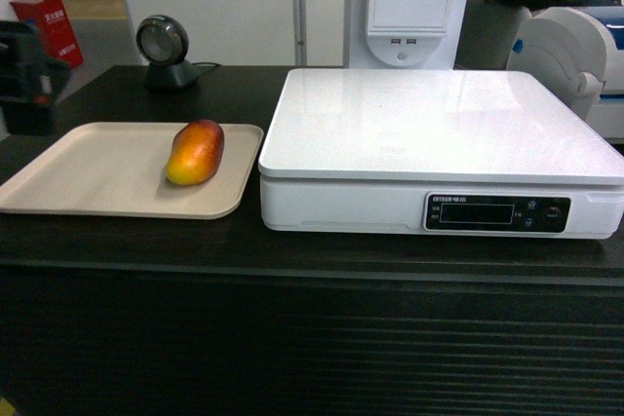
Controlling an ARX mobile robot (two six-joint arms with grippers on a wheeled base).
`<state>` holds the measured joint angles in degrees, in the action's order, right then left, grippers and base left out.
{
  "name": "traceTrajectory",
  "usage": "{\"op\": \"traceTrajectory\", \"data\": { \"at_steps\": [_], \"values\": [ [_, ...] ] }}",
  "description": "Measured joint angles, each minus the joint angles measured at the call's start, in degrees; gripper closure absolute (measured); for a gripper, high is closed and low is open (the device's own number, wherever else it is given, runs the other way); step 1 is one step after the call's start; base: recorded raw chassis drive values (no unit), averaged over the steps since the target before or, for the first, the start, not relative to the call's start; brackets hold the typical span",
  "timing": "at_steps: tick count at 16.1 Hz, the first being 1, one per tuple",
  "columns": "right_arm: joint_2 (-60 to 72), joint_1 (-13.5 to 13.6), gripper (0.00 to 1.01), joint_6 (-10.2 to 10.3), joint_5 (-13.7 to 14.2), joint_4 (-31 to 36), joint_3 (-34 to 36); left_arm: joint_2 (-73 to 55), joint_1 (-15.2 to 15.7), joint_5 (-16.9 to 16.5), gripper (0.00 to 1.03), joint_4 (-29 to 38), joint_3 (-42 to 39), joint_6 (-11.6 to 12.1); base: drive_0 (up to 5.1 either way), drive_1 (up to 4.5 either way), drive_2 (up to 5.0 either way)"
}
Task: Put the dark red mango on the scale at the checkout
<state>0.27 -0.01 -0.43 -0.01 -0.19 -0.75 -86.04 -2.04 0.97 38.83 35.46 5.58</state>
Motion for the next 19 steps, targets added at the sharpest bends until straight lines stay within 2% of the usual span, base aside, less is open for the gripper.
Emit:
{"op": "traceTrajectory", "data": {
  "at_steps": [2, 4, 8, 10, 11, 14, 15, 19],
  "values": [
    [0.00, 0.00, 0.03, -0.02, 0.00, 0.00, 0.00, -13.60, -0.46, -2.49, 0.05, -5.11, 11.96, 1.92, 0.0, 0.00, 0.0],
    [0.00, 0.00, 0.03, -0.02, 0.00, -0.02, 0.00, -24.79, -1.05, -3.32, 0.05, -11.02, 23.58, 3.87, 0.0, 0.00, 0.0],
    [0.00, 0.00, 0.03, -0.02, 0.00, -0.02, 0.00, -40.24, -0.92, -3.61, 0.05, -22.95, 44.33, 5.35, 0.0, 0.00, 0.0],
    [0.00, 0.00, 0.03, -0.02, 0.00, -0.02, 0.00, -43.65, -0.57, -4.50, 0.05, -27.65, 51.54, 4.92, 0.0, 0.00, 0.0],
    [0.00, 0.00, 0.03, -0.02, 0.00, 0.00, 0.00, -45.18, -0.46, -5.53, 0.05, -29.79, 55.54, 3.58, 0.0, 0.00, 0.0],
    [0.00, 0.00, 0.03, -0.02, 0.00, 0.00, 0.00, -46.03, -0.85, -7.19, 0.05, -32.83, 58.95, -0.22, 0.0, 0.00, 0.0],
    [0.00, 0.00, 0.03, -0.02, 0.00, 0.00, 0.00, -46.53, -1.97, -8.81, 0.05, -36.13, 59.71, -1.29, 0.0, 0.00, 0.0],
    [0.00, 0.00, 0.03, -0.02, 0.00, 0.00, 0.00, -49.48, -2.71, -7.39, 0.05, -39.82, 60.83, -1.05, 0.0, 0.00, 0.0]
  ]
}}
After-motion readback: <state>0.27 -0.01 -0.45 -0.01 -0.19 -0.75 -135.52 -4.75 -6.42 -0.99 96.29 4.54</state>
